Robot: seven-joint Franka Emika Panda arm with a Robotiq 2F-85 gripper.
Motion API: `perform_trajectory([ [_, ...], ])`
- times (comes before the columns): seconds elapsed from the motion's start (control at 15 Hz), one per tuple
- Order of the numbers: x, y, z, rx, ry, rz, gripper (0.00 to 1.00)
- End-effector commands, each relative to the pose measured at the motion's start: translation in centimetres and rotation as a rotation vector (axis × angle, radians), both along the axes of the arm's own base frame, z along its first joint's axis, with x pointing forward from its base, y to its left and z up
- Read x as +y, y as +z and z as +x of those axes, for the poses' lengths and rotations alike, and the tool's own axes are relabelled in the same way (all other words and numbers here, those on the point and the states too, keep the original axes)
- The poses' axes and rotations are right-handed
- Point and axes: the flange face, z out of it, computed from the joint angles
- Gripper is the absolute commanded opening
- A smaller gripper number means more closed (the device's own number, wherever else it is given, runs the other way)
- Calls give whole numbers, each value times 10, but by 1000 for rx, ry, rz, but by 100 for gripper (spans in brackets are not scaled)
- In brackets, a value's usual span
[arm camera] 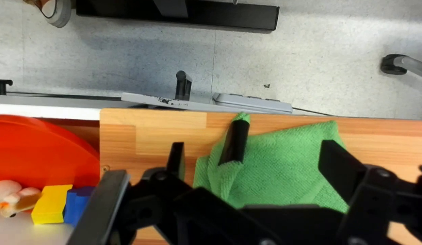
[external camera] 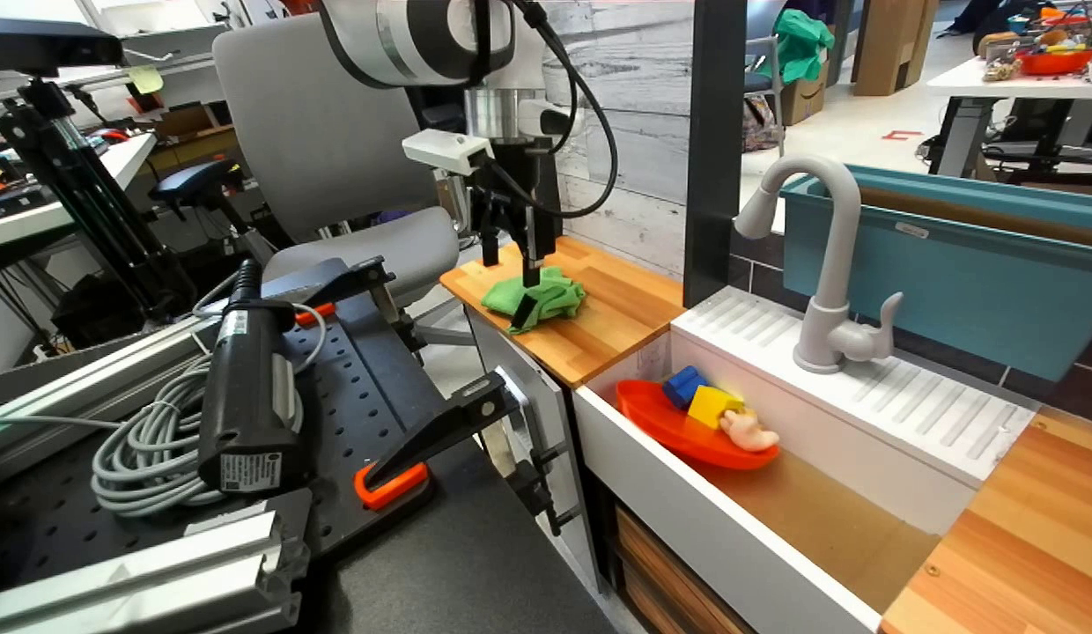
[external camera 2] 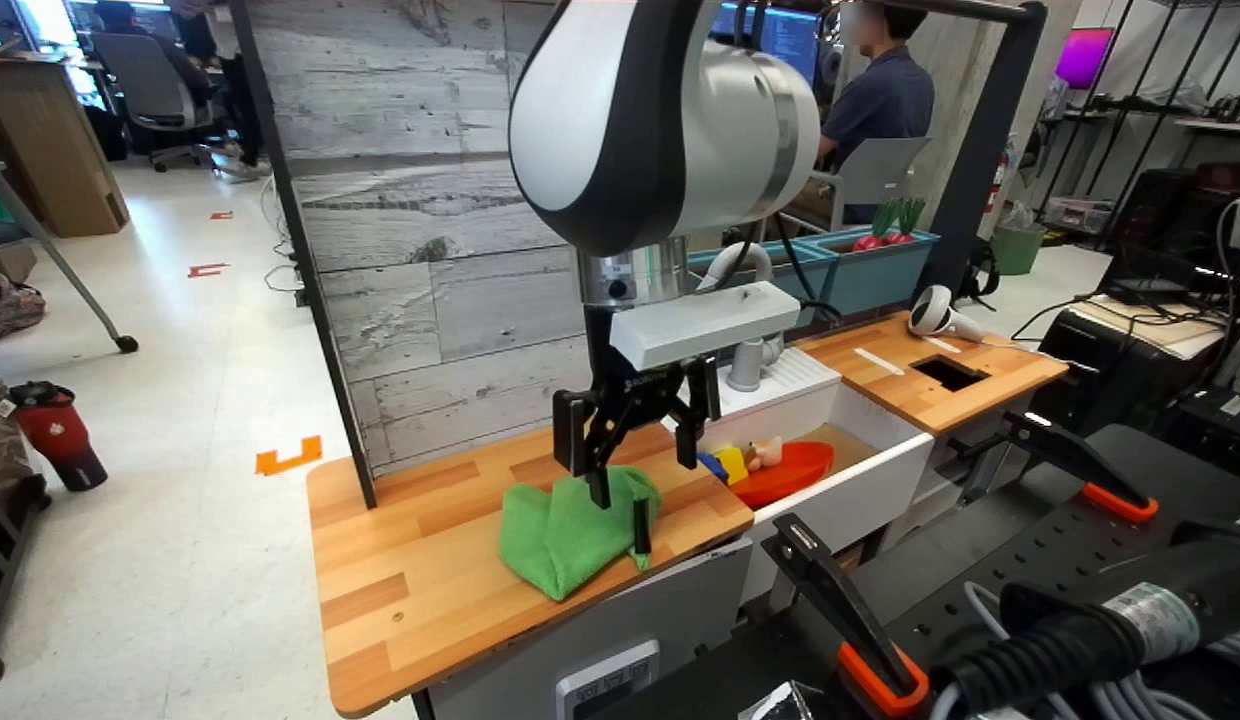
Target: Slide the green towel up and down on the surface
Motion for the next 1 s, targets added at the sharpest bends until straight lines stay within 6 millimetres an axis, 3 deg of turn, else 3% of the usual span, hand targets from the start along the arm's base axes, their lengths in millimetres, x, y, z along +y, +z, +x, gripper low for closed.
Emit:
perform_trajectory([
  [0.0, 13, -4, 15, -50, -10, 22, 100],
  [0.2, 22, -13, 16, -38, 10, 32, 100],
  [0.53, 35, -47, 14, -11, 37, 32, 100],
  [0.93, 47, -76, 33, -34, 42, 35, 100],
])
